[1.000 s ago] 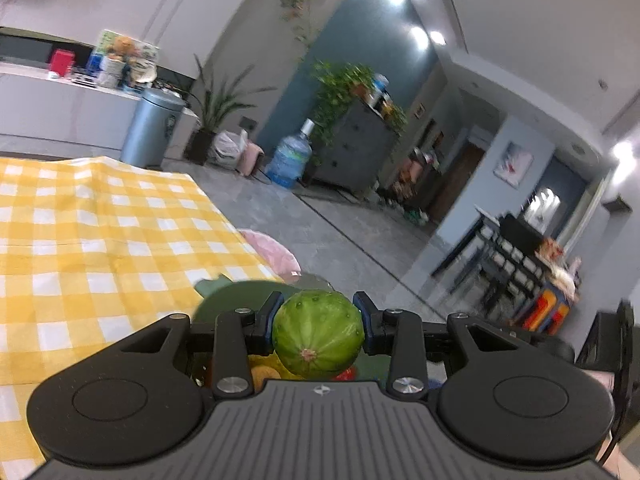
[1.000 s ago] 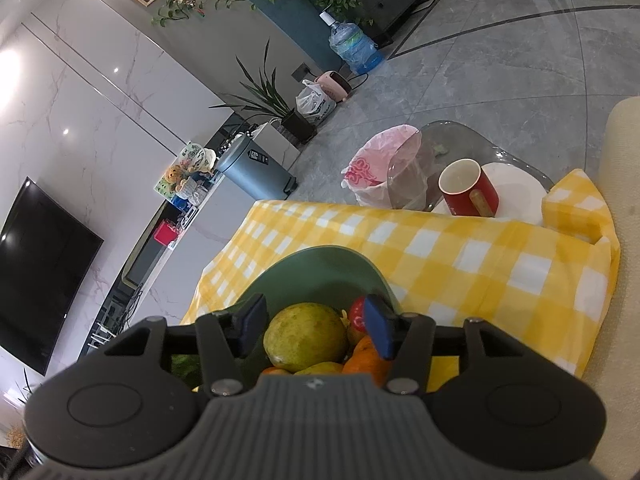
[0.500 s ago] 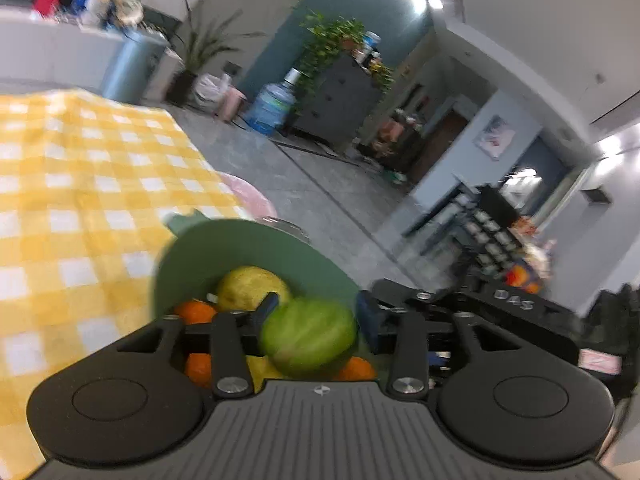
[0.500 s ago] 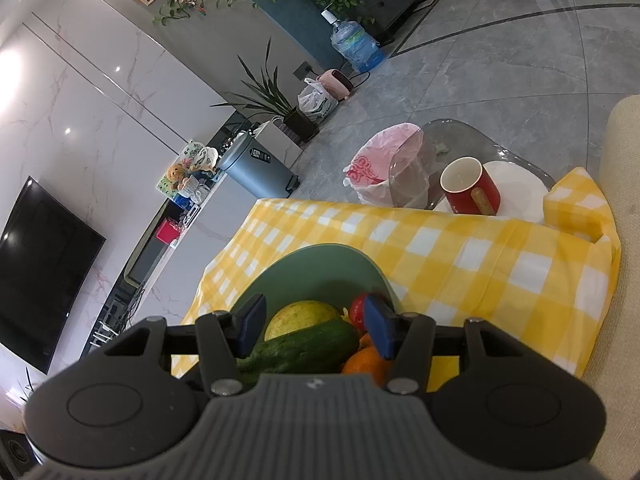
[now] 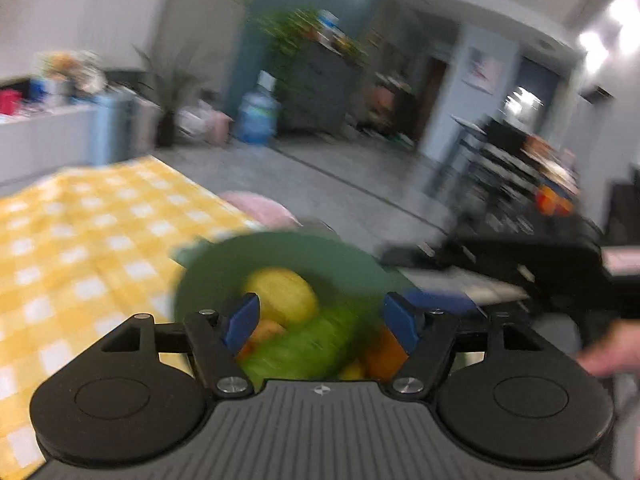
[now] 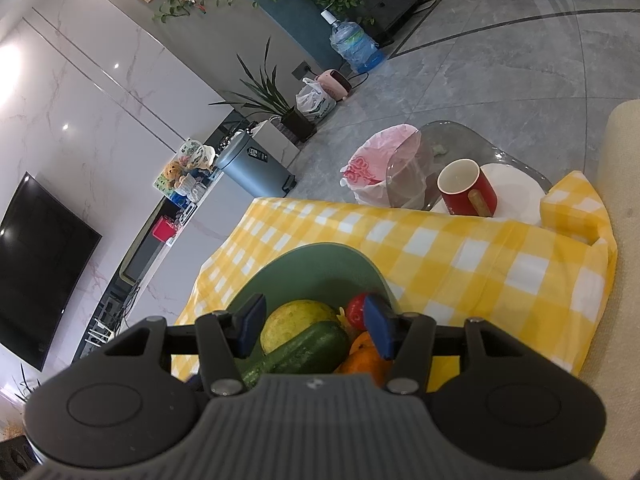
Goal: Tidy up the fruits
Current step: 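Lower the cucumber into the green colander and open the left tool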
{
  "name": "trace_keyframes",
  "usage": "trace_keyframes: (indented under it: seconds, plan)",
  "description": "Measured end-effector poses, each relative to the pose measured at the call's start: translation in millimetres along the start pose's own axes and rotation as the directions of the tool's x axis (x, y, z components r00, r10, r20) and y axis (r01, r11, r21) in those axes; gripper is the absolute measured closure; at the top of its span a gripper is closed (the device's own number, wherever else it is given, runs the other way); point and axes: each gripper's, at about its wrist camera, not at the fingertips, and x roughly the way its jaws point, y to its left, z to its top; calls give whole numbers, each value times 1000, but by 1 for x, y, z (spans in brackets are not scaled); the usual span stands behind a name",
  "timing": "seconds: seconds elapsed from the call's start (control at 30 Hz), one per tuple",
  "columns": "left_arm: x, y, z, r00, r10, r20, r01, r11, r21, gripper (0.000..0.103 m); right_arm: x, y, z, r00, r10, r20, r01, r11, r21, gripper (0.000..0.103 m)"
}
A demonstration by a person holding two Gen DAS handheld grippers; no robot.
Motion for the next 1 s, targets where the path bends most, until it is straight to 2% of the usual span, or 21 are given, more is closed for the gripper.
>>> trace_keyframes:
  seconds: [0.07,0.13,0.17,0.2,0.23,0.27,0.33,0.4,0.47,0.53,0.57,0.7,0.77,0.87,0.97,1.0]
  plan:
    - [-2,-4,-2,1000,-18,10,17,998,58,17,0,0,0,1000,-2,0,2,1000,-1,51]
    - [1,-11,-2,1000,1,-7,0,991,130,17,0,0,0,1000,-6,0,6,1000,-2,51]
    - [6,-14,-2,1000,18,-20,-15,985,174,21,0,0,0,1000,-7,0,7,1000,-1,51]
    - [11,-17,-2,999,40,-37,-31,973,227,29,-1,0,0,1000,-8,0,8,1000,1,51]
    - [17,-21,-3,997,45,-58,-26,956,293,32,-1,-1,1,1000,-8,-1,8,1000,0,51]
    - [21,-23,-4,996,35,-77,-3,928,373,34,-1,0,1,1000,-10,-2,10,1000,-7,50]
    - [30,-28,-8,993,32,-116,31,864,503,44,-2,0,0,1000,-19,-1,19,1000,-17,50]
    - [34,-27,-8,984,8,-176,96,814,573,50,-2,-1,0,1000,-15,-1,15,1000,-15,50]
    - [36,-19,0,969,-45,-243,180,802,570,56,-2,-1,1,1000,-14,-1,14,1000,-11,50]
    - [40,-10,9,945,-108,-309,267,799,539,59,-3,-1,1,1000,-13,-2,13,1000,-12,50]
    - [42,-8,11,937,-129,-323,294,791,537,59,-3,-1,1,1000,-12,-1,12,1000,-10,50]
    - [40,-2,16,927,-201,-315,355,740,572,60,-3,-2,1,1000,-3,-4,3,1000,2,51]
    - [43,4,19,915,-226,-334,389,716,580,60,-3,-2,1,1000,3,-4,-3,1000,9,51]
    - [49,14,29,883,-278,-378,456,700,550,60,-4,-4,1,1000,8,-5,-8,1000,17,52]
    - [46,16,37,853,-330,-404,513,671,535,60,-5,-6,2,1000,15,-6,-15,1000,26,52]
    - [46,16,38,838,-351,-417,537,661,524,60,-5,-7,2,1000,19,-7,-19,999,32,53]
